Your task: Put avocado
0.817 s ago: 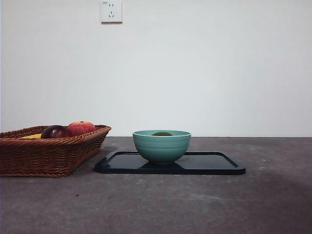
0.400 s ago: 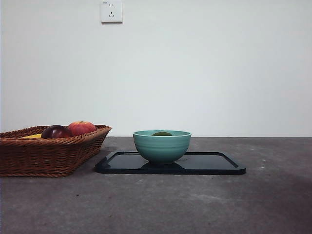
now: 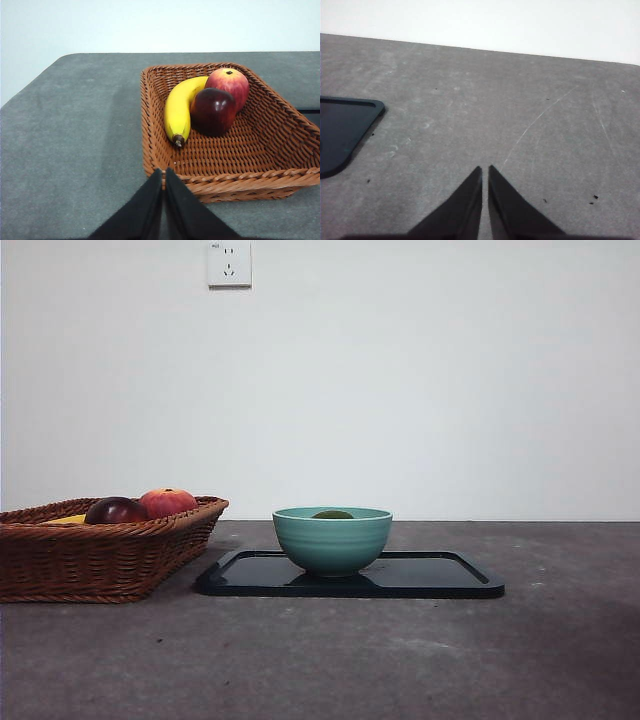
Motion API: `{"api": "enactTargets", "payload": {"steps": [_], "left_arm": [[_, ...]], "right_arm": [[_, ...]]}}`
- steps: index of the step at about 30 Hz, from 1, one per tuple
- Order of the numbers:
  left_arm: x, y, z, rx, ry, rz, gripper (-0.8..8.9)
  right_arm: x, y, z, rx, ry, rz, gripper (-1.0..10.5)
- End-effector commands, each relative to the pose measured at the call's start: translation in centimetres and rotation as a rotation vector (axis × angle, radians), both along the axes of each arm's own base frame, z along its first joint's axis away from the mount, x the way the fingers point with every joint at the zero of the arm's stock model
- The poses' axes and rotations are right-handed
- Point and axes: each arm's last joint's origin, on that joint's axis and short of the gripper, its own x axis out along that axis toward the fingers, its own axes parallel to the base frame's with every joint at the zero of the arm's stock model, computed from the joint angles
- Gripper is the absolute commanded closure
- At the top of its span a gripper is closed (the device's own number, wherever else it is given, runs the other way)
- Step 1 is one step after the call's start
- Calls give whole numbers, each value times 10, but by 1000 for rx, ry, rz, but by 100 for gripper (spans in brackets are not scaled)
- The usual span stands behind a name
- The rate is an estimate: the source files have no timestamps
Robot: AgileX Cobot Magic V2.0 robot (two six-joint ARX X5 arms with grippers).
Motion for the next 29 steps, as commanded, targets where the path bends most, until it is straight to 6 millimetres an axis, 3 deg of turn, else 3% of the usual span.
{"api": "enactTargets", "payload": {"steps": [1,29], "left_arm": [[1,0,-8,14,25,3,804],[1,0,-8,14,25,2,804]], "right_arm": [[0,0,-2,-10,6,1,930],[0,0,0,-11,-14,0,930]]}}
